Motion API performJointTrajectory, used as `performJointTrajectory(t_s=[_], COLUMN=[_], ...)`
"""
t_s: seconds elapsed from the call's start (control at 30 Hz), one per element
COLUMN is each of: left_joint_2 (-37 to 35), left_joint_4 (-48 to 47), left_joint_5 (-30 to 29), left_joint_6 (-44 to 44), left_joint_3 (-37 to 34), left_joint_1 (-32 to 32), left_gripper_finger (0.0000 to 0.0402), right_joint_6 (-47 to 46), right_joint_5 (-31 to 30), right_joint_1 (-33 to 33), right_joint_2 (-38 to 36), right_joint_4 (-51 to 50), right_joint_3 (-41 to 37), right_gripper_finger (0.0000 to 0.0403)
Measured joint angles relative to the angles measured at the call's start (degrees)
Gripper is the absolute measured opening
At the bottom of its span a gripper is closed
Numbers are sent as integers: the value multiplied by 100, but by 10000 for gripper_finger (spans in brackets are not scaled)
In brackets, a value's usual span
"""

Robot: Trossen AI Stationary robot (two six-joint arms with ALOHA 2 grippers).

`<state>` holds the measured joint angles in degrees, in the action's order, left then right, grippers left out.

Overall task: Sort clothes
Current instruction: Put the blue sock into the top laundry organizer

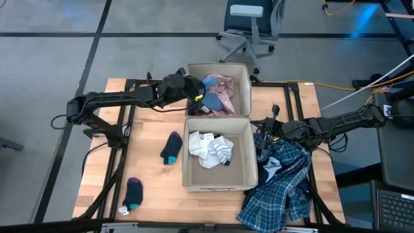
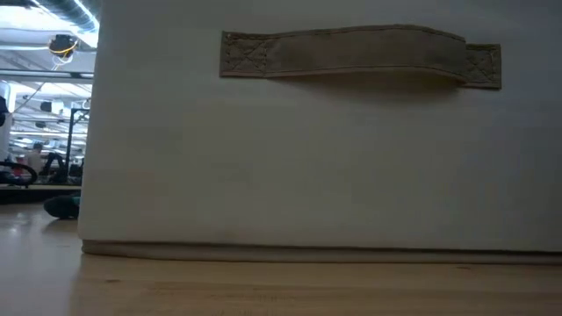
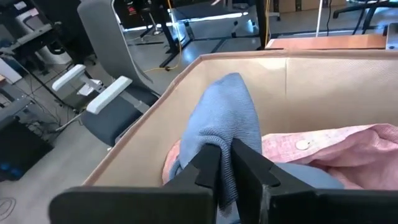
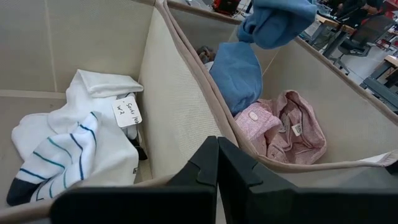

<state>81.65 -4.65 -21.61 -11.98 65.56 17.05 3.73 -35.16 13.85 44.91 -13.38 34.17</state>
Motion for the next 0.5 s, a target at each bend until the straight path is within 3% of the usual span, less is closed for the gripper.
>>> performJointTrajectory(t_s=[0.13, 0.37, 0.5], left_joint_2=[-6, -39, -393], left_joint_4=[-36, -178, -582], left_joint_5=[3, 3, -2], left_joint_6=[-80, -21, 20], left_joint_3=[0, 2, 0], left_joint_1=[1, -1, -94], left_gripper_finger=[54, 144, 177], right_joint_6=[69, 107, 105], right_joint_5=[-1, -2, 0], right_joint_1=[0, 0, 0], right_joint_2=[0, 0, 0], right_joint_4=[0, 0, -5], right_joint_3=[0, 0, 0], right_gripper_finger=[7, 7, 7])
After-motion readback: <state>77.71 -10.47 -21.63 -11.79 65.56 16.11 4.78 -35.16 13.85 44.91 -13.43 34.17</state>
